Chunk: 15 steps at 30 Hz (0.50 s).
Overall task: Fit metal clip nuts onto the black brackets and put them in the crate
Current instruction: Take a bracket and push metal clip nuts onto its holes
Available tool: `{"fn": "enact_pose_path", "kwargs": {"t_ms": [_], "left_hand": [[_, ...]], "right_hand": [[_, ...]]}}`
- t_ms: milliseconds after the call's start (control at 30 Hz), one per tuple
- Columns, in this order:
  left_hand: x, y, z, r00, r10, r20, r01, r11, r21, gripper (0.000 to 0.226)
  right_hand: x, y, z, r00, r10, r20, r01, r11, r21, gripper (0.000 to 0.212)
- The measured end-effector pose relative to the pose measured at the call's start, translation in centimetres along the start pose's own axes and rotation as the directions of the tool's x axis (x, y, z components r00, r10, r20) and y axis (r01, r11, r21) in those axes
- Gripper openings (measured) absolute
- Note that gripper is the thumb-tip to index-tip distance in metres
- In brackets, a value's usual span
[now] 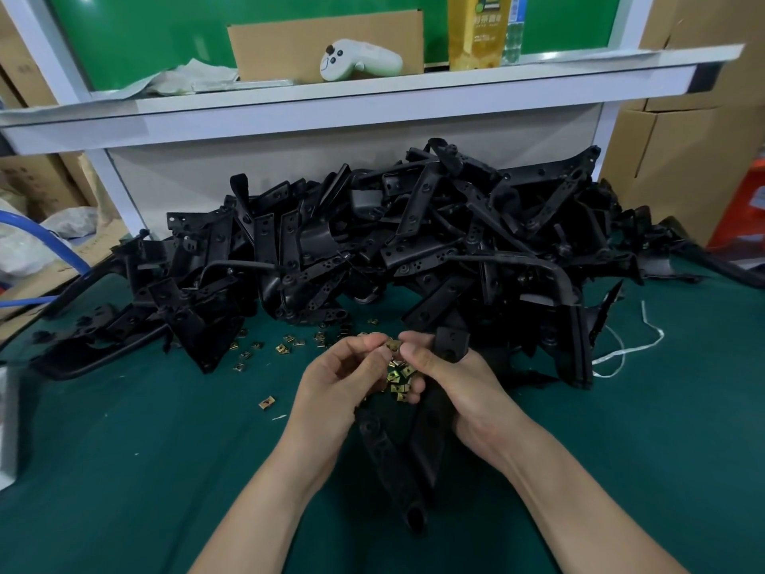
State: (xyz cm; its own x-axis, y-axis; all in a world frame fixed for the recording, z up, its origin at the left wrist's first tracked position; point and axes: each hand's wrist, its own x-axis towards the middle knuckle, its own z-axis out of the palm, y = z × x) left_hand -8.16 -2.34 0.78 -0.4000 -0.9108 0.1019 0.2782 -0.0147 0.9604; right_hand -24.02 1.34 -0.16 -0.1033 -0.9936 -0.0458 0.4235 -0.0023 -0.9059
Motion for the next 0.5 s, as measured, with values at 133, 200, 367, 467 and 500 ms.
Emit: {"fn": "enact_pose_path", "kwargs": {"t_ms": [133, 200, 367, 467, 500], "left_hand": [[-0.01, 0.19, 0.02, 1.0, 0.012, 0.021, -0.012, 1.0, 0.012, 0.018], [-0.13, 0.4, 0.2, 1.0, 0.006, 0.028, -0.006, 1.0, -0.004, 0.024], [0.27, -0.04, -0.19, 0.991, 0.033, -0.13, -0.012, 0.987, 0.159, 0.008], [0.69, -0.28, -0.14, 0.981, 0.003, -0.193, 0.025, 0.989, 0.145, 0.011], [0.77, -0.31, -0.12, 0.98, -0.012, -0.2, 0.037, 0.992, 0.124, 0.012]], "right_hand": [[-0.14, -0.18, 0.34, 1.0, -0.013, -0.011, 0.013, 1.0, 0.008, 0.027], [-0.24, -0.24, 0.54, 1.0, -0.022, -0.022, 0.022, 1.0, -0.012, 0.017], [-0.22, -0.32, 0.52, 0.994, -0.04, -0.104, 0.037, 0.999, -0.033, 0.02], [-0.13, -0.24, 0.49, 0.987, -0.033, -0.155, 0.035, 0.999, 0.006, 0.016], [-0.09, -0.21, 0.48, 0.985, -0.026, -0.172, 0.03, 0.999, 0.022, 0.016]]}}
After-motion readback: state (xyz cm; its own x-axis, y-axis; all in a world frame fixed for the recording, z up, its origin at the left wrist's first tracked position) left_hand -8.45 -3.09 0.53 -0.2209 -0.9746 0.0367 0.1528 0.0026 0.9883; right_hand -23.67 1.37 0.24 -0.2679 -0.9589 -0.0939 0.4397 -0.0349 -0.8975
